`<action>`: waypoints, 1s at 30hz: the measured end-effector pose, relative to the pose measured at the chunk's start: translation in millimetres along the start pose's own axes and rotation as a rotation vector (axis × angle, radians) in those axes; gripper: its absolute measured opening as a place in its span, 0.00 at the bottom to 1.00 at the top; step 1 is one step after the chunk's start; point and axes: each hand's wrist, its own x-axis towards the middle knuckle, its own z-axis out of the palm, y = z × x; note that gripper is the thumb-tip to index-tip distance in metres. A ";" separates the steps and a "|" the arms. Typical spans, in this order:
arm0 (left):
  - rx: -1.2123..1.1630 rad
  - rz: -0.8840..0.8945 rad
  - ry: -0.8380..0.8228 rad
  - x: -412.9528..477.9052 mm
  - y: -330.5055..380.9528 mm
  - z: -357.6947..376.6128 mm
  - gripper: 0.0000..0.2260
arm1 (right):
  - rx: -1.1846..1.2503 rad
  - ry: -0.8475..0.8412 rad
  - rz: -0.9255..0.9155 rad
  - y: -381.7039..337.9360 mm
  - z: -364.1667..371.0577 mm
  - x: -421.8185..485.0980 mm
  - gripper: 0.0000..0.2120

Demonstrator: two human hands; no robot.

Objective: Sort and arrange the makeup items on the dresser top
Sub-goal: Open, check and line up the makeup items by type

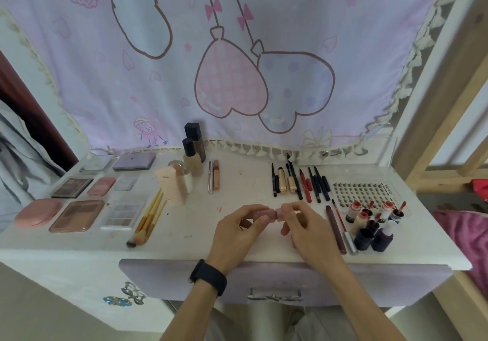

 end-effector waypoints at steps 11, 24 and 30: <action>-0.057 -0.025 -0.023 1.7 -1.5 -1.8 0.10 | 0.113 -0.079 -0.002 -3.4 -5.9 -0.8 0.10; -0.049 -0.044 -0.008 2.3 -0.5 -1.3 0.06 | 0.145 -0.081 0.072 -5.7 -9.3 0.2 0.16; -0.037 -0.050 0.000 2.4 0.4 -1.6 0.06 | 0.131 -0.118 -0.020 1.6 -10.4 -2.2 0.04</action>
